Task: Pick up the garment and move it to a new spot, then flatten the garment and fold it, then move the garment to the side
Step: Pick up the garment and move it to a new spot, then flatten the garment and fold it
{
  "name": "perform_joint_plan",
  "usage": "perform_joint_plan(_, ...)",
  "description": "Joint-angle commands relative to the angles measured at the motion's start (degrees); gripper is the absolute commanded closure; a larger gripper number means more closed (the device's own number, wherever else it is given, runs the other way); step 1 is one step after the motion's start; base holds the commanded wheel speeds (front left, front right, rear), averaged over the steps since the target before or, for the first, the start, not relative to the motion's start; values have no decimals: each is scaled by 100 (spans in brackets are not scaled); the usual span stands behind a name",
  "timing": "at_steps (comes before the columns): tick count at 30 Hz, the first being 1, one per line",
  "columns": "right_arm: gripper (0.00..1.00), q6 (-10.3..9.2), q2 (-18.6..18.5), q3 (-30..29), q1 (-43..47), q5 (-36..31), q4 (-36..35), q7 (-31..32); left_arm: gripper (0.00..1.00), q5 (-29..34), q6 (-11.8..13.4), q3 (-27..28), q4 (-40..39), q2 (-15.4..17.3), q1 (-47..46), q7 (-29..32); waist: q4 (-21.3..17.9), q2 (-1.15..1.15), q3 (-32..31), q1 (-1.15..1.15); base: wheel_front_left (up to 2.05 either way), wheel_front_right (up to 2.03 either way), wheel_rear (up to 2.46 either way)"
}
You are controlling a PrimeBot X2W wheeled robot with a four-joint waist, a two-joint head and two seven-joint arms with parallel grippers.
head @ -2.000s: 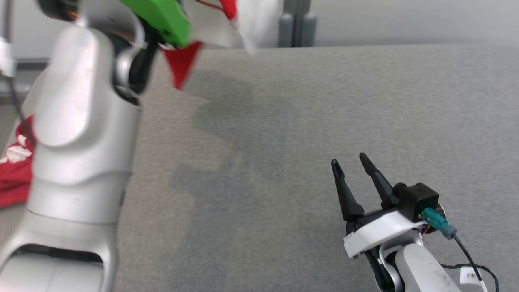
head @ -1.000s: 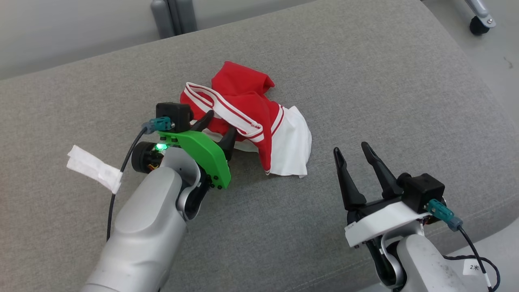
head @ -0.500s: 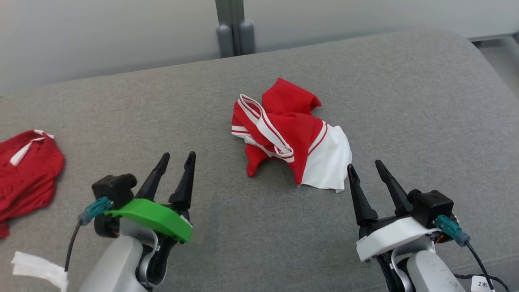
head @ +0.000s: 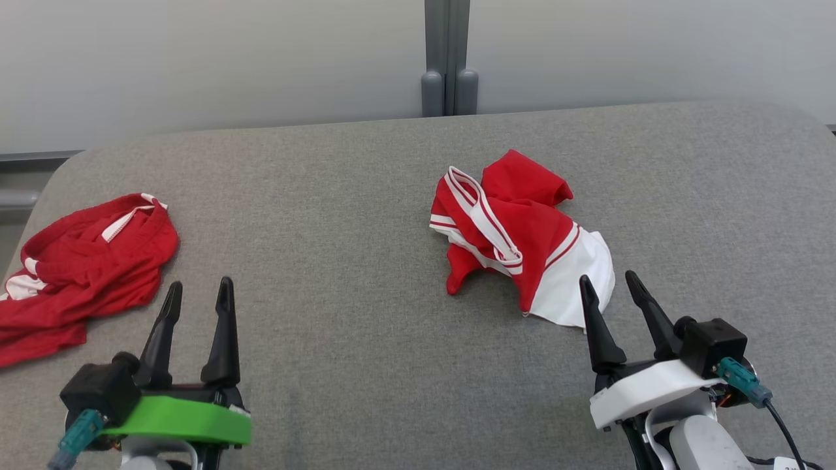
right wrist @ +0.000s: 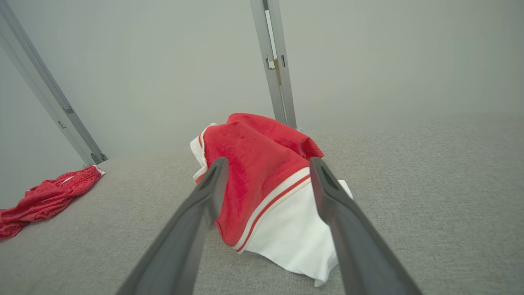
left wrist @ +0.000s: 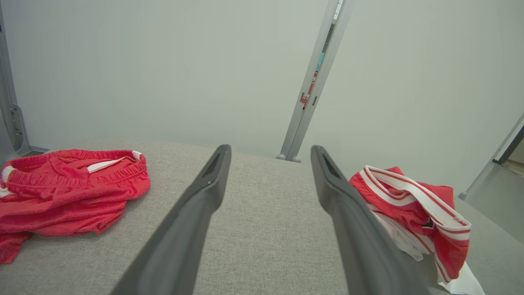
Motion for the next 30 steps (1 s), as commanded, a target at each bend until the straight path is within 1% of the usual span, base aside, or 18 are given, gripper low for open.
perform_joint_plan(1,0,-4,-13,-20,93,9,18,-17,0,187,-32,87,-25,-41,210,1,1,0,-32,0,0,0,0)
perform_joint_plan(4,0,-4,-13,-37,131,56,57,-17,0,439,-54,233,9,-112,384,0,-36,0,-69,0,0,0,0)
perform_joint_plan(8,0,-4,-12,-49,227,61,96,1,0,556,-115,359,97,-225,526,0,-59,0,-129,0,0,0,0)
perform_joint_plan(15,0,-4,-12,-75,273,65,60,12,0,637,-203,445,257,-320,516,0,-116,0,-134,0,0,0,0)
perform_joint_plan(23,0,-4,-12,-54,245,30,35,13,0,706,-231,481,296,-387,415,-1,-79,0,-72,0,0,0,0)
perform_joint_plan(30,0,-4,-12,162,75,-58,6,50,0,738,-245,472,278,-413,335,-1,-11,0,13,0,0,0,0)
